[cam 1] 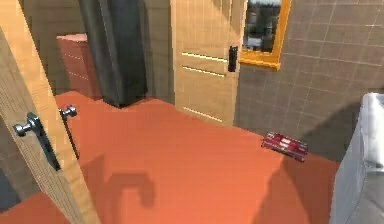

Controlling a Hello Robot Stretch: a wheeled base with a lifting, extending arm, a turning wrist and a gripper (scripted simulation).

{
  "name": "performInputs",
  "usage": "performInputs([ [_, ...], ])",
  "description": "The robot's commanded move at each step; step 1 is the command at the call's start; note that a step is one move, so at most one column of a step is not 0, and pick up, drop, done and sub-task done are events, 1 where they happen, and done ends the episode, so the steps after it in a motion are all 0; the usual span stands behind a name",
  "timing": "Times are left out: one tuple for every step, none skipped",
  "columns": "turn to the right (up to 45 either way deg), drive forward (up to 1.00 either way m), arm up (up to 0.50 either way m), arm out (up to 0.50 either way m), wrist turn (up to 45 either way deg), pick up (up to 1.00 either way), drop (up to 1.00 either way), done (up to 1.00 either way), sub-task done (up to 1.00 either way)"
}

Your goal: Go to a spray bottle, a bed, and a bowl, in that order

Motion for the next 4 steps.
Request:
performInputs([
  [0.0, 0.75, 0.0, 0.0, 0.0, 0.0, 0.0, 0.0, 0.0],
  [-24.0, 0.0, 0.0, 0.0, 0.0, 0.0, 0.0, 0.0, 0.0],
  [0.0, 0.3, 0.0, 0.0, 0.0, 0.0, 0.0, 0.0, 0.0],
  [-30.0, 0.0, 0.0, 0.0, 0.0, 0.0, 0.0, 0.0, 0.0],
])
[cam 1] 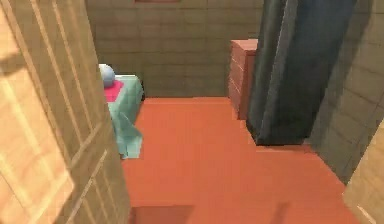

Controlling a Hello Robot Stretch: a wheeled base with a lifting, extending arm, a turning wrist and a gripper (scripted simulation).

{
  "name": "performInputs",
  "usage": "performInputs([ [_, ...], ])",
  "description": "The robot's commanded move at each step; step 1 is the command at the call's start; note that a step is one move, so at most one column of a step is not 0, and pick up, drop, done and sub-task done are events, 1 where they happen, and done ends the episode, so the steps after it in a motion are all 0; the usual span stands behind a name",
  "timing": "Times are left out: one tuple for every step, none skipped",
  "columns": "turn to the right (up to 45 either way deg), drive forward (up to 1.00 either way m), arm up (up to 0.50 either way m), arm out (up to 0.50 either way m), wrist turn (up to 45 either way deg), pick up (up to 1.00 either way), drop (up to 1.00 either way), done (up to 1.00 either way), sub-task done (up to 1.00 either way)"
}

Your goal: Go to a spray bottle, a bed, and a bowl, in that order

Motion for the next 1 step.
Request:
performInputs([
  [0.0, 1.0, 0.0, 0.0, 0.0, 0.0, 0.0, 0.0, 0.0],
])
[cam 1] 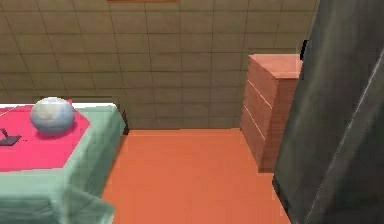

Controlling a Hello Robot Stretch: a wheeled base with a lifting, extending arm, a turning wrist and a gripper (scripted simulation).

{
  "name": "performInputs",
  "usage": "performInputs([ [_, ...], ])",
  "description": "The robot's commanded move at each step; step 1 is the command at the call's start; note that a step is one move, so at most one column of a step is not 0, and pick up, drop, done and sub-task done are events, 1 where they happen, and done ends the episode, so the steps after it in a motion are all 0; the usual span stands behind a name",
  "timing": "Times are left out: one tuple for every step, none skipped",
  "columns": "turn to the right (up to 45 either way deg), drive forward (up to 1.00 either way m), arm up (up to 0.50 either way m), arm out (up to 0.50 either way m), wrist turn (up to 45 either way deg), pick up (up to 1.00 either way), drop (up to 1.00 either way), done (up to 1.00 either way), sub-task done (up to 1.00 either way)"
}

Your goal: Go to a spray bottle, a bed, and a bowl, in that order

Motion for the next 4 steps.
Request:
performInputs([
  [-3.0, 0.0, 0.0, 0.0, 0.0, 0.0, 0.0, 0.0, 0.0],
  [0.0, 0.5, 0.0, 0.0, 0.0, 0.0, 0.0, 0.0, 0.0],
  [-45.0, 0.0, 0.0, 0.0, 0.0, 0.0, 0.0, 0.0, 0.0],
  [-12.0, 0.0, 0.0, 0.0, 0.0, 0.0, 0.0, 0.0, 0.0],
])
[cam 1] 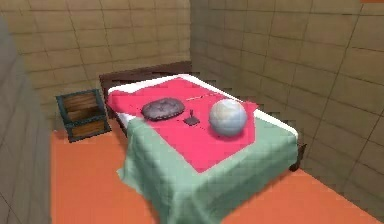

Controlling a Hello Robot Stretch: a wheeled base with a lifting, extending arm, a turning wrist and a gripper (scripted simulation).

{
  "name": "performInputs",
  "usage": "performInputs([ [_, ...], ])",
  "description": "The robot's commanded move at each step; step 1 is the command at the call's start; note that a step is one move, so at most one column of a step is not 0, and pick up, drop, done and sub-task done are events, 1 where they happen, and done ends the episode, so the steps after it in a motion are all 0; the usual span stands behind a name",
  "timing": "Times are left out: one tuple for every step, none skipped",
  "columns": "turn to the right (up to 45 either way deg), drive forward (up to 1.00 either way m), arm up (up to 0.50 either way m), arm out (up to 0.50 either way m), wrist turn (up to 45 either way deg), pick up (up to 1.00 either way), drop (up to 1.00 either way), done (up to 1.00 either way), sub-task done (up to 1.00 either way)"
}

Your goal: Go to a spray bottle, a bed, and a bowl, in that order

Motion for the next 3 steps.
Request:
performInputs([
  [0.0, 0.0, 0.0, 0.0, 0.0, 0.0, 0.0, 0.0, 1.0],
  [-45.0, 0.0, 0.0, 0.0, 0.0, 0.0, 0.0, 0.0, 0.0],
  [-45.0, 0.0, 0.0, 0.0, 0.0, 0.0, 0.0, 0.0, 0.0],
])
